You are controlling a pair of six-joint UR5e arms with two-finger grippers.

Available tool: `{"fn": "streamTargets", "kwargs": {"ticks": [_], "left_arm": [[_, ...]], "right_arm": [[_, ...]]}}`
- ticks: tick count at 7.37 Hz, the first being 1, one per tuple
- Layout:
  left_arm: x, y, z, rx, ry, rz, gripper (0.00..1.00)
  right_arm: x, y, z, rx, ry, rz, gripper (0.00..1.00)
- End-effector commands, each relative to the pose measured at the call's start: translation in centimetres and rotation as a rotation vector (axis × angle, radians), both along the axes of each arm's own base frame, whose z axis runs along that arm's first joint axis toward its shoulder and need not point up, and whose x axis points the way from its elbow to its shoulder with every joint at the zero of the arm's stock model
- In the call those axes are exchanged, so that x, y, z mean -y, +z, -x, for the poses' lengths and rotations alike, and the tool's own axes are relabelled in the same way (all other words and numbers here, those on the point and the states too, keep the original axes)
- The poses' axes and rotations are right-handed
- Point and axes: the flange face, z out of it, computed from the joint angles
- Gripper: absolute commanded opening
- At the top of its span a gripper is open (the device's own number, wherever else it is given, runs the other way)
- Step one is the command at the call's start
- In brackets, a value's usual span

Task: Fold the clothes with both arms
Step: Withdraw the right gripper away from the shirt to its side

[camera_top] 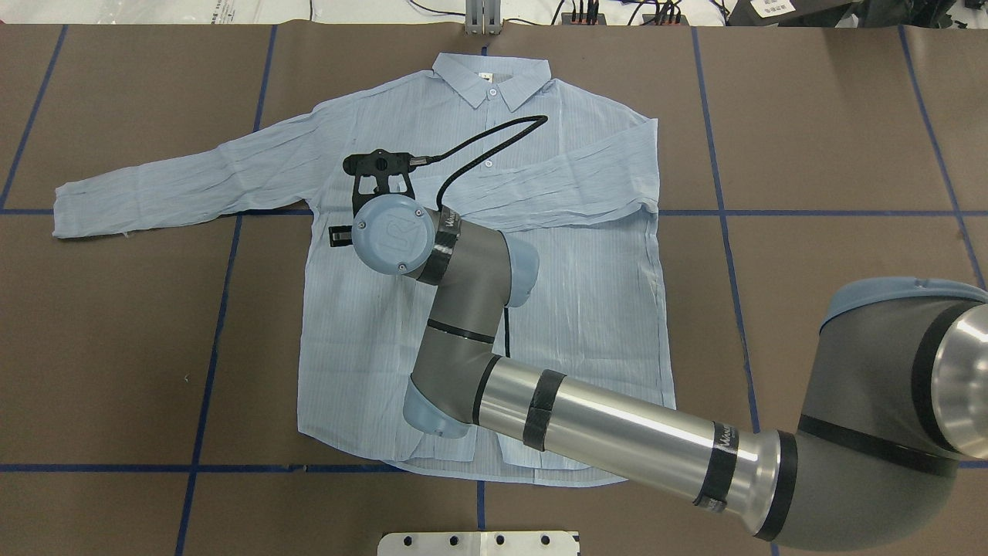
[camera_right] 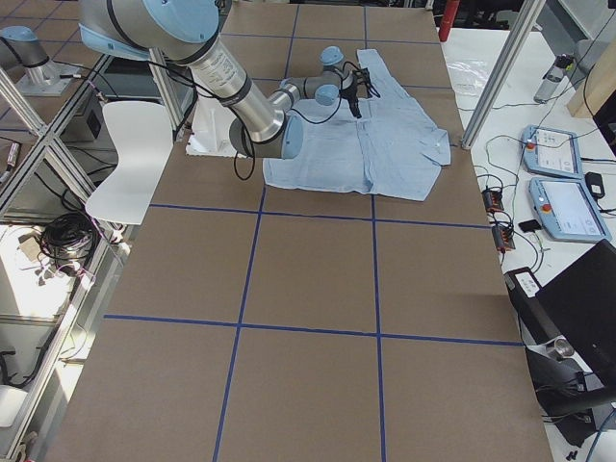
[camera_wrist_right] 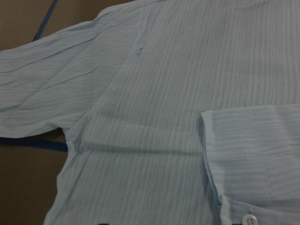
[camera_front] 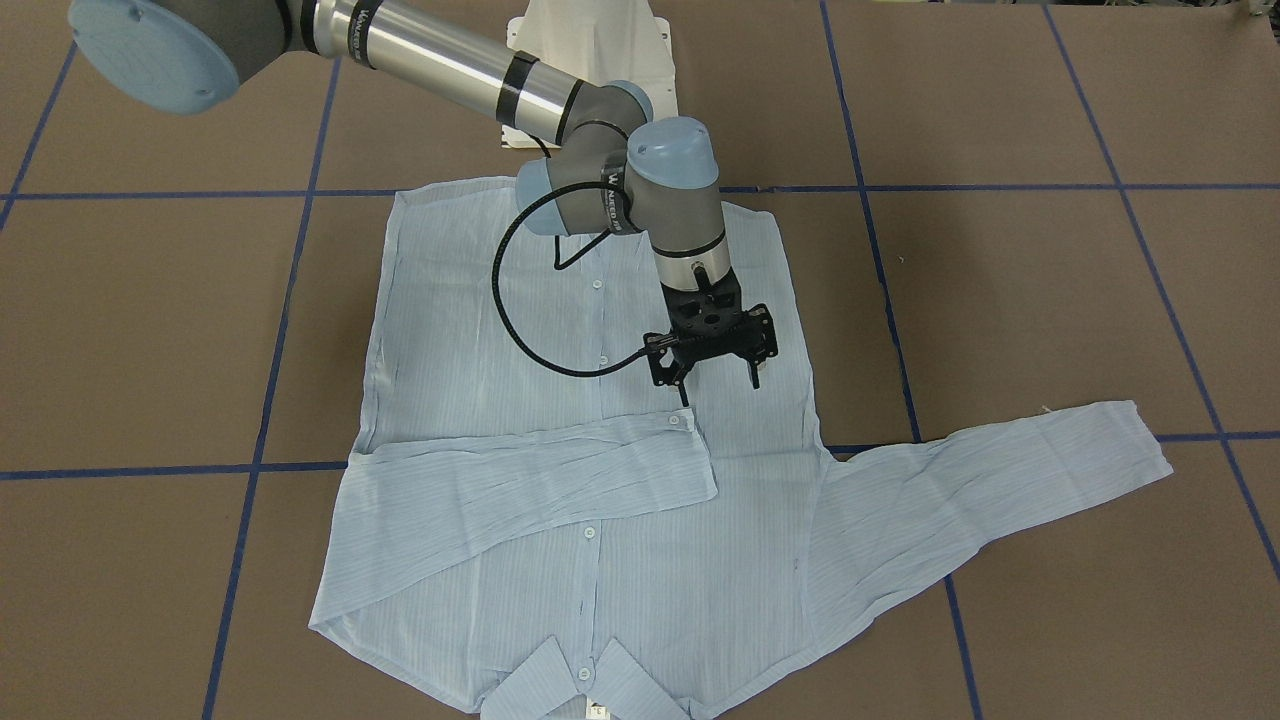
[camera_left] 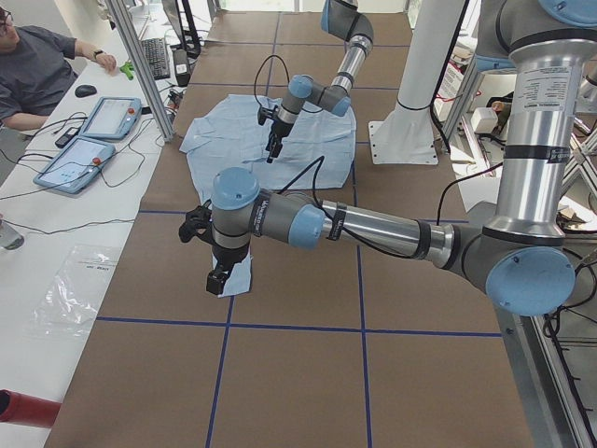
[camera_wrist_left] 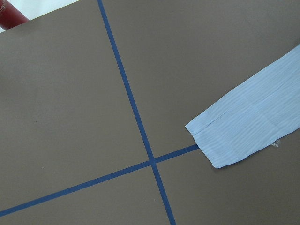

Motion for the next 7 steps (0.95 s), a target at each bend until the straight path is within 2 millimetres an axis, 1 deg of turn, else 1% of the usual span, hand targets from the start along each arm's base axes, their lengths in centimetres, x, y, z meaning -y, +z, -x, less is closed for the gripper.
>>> {"fn": "streamTargets", "kwargs": {"ticks": [1,2,3,4,5,6,7], "left_arm": [[0.2,0.8,-0.1,-0.001,0.000,0.018,1.00],[0.1,0.3,-0.2,-0.022,0.006,0.009,1.00],[0.2,-0.8,-0.4,-0.044,0.010,-0.035,1.00],[0.4,-0.4,-0.4,-0.045,0.006,-0.065,1.00],[0.6,0.0,-0.4,-0.046,0.003,-0.093,1.00],[0.8,1.9,-0.5,-0.047,0.002,-0.085,1.00],[1.1,4.5,-0.5,-0.053,-0.007,-0.111,1.00]], "right_arm": [[2.0,-0.5,-1.7,0.020,-0.008,0.034,0.99],[5.4,-0.3,-4.6,-0.012,-0.041,0.114,0.99],[8.2,-1.4,-9.2,-0.093,-0.041,0.181,0.99],[10.9,-1.9,-14.0,-0.161,-0.085,0.222,1.00],[13.8,-1.1,-19.2,-0.220,-0.104,0.237,1.00],[15.5,3.0,-23.4,-0.262,-0.158,0.193,1.00],[18.2,7.2,-28.4,-0.295,-0.202,0.160,1.00]]}}
